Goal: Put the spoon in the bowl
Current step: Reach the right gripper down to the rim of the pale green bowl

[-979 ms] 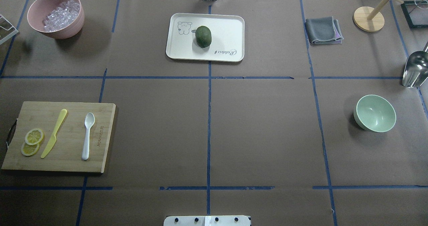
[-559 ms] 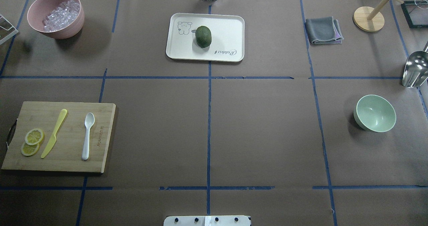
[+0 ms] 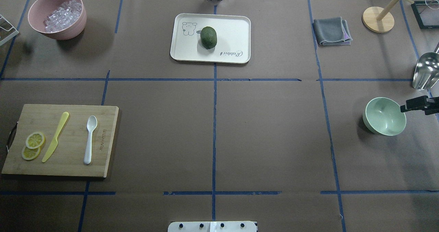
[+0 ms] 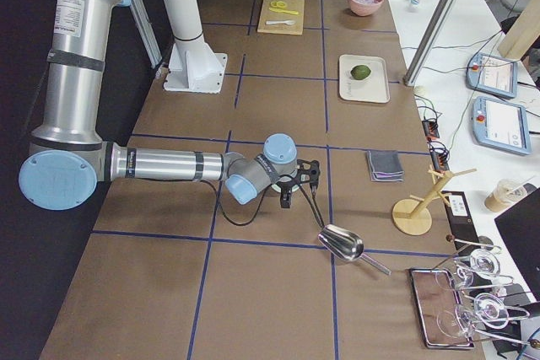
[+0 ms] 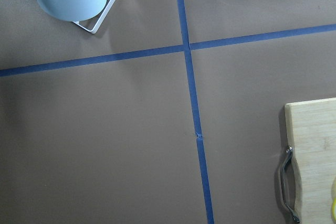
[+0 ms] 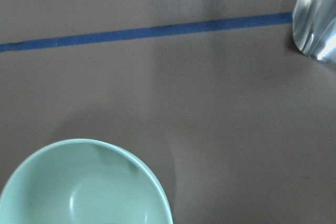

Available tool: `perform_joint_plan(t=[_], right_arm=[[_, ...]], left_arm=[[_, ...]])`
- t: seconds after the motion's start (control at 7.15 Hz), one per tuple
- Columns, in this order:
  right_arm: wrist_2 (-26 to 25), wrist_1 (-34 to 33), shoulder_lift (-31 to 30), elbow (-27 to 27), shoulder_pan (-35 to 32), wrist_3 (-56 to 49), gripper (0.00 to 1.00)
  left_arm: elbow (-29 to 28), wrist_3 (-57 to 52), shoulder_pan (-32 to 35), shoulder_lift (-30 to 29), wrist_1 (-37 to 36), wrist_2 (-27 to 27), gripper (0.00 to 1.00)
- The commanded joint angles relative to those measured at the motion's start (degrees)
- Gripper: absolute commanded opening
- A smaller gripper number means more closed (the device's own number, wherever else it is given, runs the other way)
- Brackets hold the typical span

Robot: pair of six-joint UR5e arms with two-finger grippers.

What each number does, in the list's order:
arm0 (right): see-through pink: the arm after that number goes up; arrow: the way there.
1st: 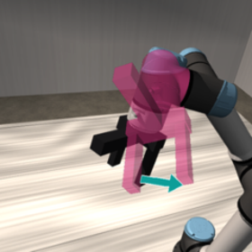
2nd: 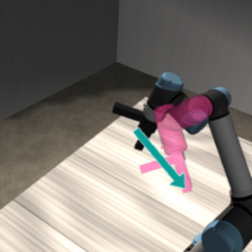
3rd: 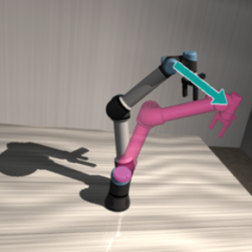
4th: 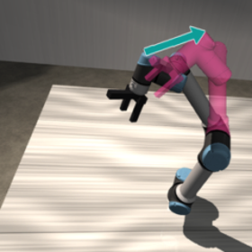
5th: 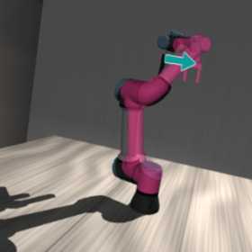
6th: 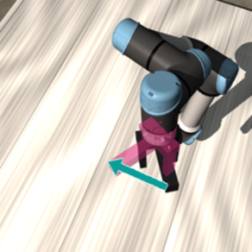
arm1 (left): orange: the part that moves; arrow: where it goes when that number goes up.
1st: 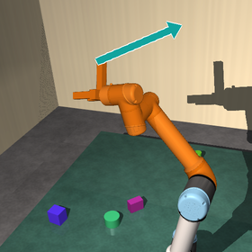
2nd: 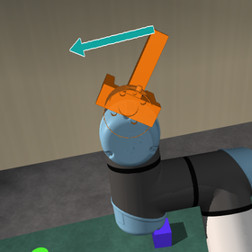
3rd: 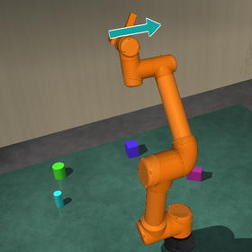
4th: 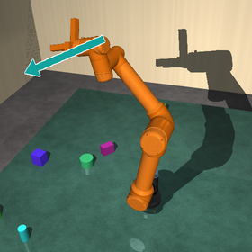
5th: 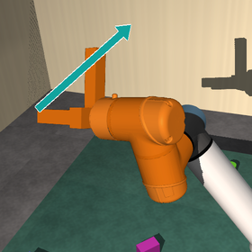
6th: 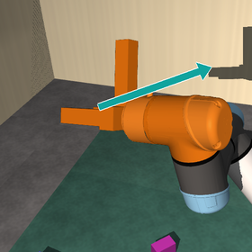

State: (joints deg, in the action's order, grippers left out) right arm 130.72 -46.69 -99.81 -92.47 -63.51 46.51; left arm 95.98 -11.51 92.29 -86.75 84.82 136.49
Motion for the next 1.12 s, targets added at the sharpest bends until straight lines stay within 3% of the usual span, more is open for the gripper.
perform_joint_plan(t=[0.0,0.14,0.42,0.56,0.98], right_arm=[[-1.25,0.29,0.50,2.02,3.20,0.34,1.00],[-1.17,0.37,0.50,1.85,3.30,0.42,0.95],[-1.17,0.37,1.02,1.59,3.39,0.25,0.18],[-1.08,0.81,1.03,1.50,3.39,0.42,0.02],[0.93,2.66,0.85,-0.25,3.30,1.48,0.00]], left_arm=[[0.08,-0.01,0.09,0.00,0.00,0.00,1.00],[-0.01,-0.09,0.00,0.00,0.00,0.00,1.00],[-0.01,-0.10,0.00,0.00,0.00,0.00,1.00],[-0.01,-0.10,0.00,0.09,0.00,0.00,1.00],[-0.09,-0.01,0.00,0.09,0.00,0.00,1.00]])
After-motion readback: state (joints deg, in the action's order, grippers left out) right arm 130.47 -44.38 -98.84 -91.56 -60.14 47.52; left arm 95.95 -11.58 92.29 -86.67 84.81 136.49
